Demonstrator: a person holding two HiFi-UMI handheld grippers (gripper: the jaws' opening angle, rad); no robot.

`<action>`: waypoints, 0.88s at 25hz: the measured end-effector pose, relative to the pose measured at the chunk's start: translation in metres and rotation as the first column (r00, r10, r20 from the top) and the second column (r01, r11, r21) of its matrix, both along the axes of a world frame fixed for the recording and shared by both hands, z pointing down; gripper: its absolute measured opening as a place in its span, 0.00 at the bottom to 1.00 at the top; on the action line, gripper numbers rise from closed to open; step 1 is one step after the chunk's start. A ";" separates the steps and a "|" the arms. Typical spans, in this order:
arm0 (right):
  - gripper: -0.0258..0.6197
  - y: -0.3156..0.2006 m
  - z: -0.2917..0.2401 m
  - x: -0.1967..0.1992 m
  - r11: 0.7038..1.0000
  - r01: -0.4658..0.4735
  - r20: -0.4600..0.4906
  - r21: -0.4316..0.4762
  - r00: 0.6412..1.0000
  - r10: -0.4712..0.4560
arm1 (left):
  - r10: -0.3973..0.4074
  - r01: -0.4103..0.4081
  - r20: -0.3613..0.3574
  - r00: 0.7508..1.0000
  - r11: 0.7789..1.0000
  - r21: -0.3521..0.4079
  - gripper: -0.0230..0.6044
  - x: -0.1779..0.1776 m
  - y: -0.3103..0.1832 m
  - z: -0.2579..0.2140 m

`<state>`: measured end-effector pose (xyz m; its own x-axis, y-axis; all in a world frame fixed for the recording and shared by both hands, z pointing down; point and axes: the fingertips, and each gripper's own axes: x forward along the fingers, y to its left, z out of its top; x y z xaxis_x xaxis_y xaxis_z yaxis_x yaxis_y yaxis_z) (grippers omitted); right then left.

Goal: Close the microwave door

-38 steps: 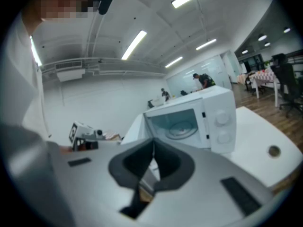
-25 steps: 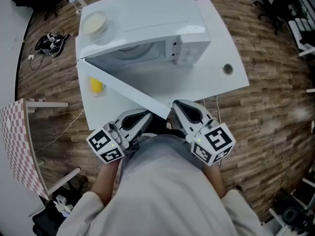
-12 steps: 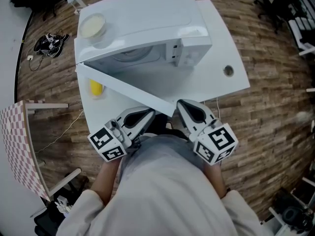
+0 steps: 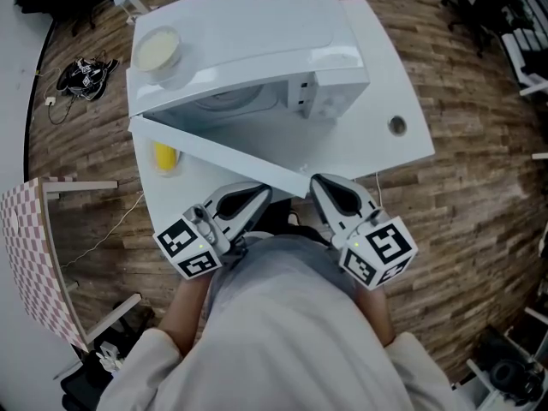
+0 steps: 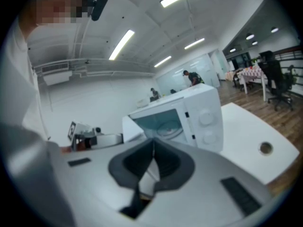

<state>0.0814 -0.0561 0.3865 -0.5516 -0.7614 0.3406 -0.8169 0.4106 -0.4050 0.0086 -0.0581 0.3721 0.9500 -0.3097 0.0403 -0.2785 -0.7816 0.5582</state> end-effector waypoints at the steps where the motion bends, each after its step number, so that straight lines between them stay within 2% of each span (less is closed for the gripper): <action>1: 0.08 -0.001 0.001 0.001 1.000 -0.001 -0.003 -0.001 1.000 0.001 | 0.001 -0.001 -0.002 1.000 1.000 -0.001 0.06 0.001 -0.001 0.000; 22: 0.08 -0.016 0.008 0.019 0.999 -0.043 -0.016 -0.027 0.999 0.043 | -0.015 0.014 -0.033 0.999 1.000 -0.022 0.06 0.013 -0.029 -0.005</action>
<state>0.1002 -0.0726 0.3949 -0.5131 -0.7746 0.3696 -0.8398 0.3642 -0.4026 0.0218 -0.0870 0.3674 0.9464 -0.3226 0.0153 -0.2703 -0.7654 0.5841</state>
